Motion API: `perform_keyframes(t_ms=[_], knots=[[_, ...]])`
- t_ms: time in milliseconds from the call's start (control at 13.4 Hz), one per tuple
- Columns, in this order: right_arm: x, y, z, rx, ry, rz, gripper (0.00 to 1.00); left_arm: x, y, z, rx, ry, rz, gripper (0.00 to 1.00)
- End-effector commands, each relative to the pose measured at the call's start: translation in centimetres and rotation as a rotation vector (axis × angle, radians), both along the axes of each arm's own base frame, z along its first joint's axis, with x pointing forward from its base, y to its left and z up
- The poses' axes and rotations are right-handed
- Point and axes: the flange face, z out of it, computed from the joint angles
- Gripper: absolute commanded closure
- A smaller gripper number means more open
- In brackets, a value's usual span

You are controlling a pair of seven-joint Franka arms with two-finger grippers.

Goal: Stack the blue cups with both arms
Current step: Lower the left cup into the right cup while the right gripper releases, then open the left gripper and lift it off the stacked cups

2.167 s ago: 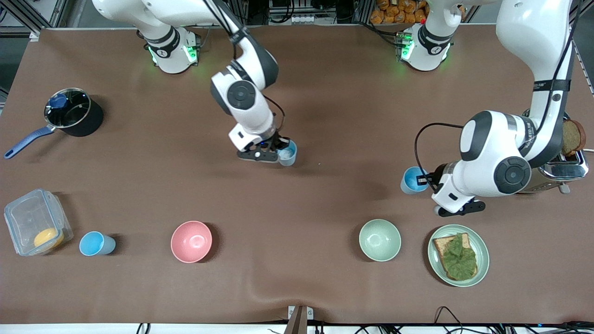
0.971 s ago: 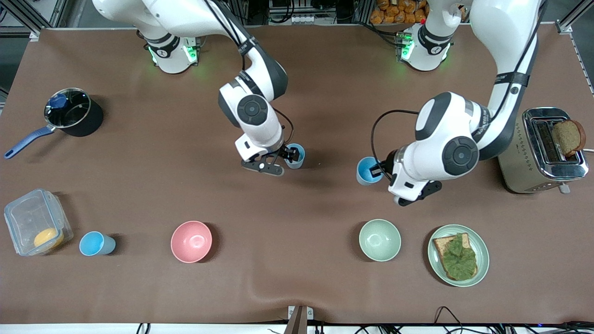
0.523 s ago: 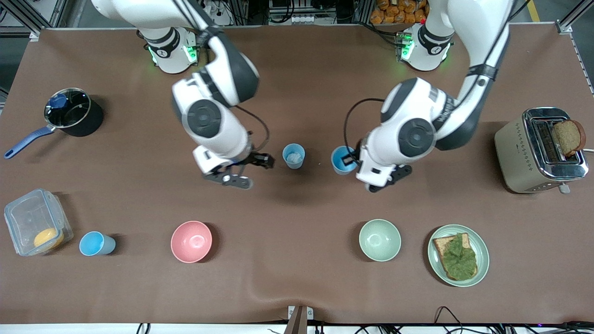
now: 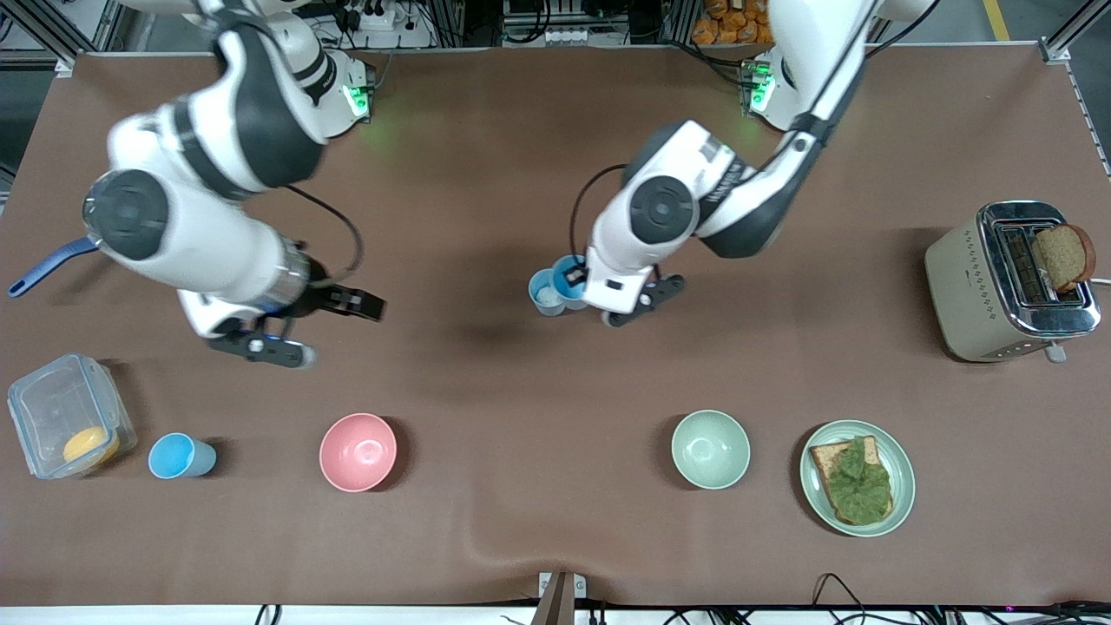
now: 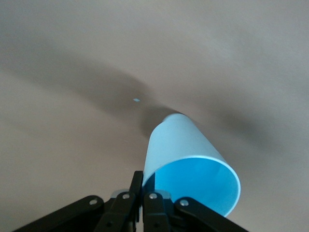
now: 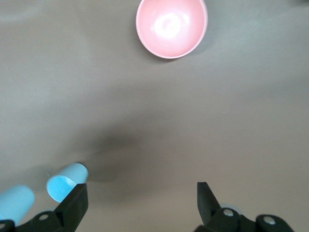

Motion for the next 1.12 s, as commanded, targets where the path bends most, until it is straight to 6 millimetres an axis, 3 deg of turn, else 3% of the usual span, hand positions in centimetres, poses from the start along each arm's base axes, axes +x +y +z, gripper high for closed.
perform_keyframes(t_ms=[0,75,224,374,448,672,1046], knots=[[-0.6,-4.2,3.3,0.022,0.000,0.058,0.00,-0.3,-2.6,-1.4,-0.030,-0.006,0.052,1.00],[-0.9,-6.2,5.0,0.032,-0.018,0.081,0.00,-0.7,-3.3,-2.2,-0.029,-0.001,0.044,1.00],[-1.4,-12.5,7.6,0.059,-0.066,0.162,0.00,-1.6,-4.4,-3.0,-0.024,0.008,0.027,1.00],[-2.4,-17.9,8.8,0.076,-0.074,0.236,0.00,-1.8,-4.4,-3.7,-0.017,0.016,0.025,1.00],[-3.2,-19.4,9.3,0.079,-0.083,0.239,0.00,-1.9,-4.5,-4.3,-0.011,0.023,0.022,1.00],[-5.4,-20.7,9.1,0.036,-0.081,0.228,0.00,-2.0,-4.4,-4.4,-0.005,0.022,0.017,1.00],[-5.2,-19.9,8.9,-0.020,-0.084,0.250,0.00,-2.3,-4.5,-4.7,0.004,0.032,0.027,1.00]])
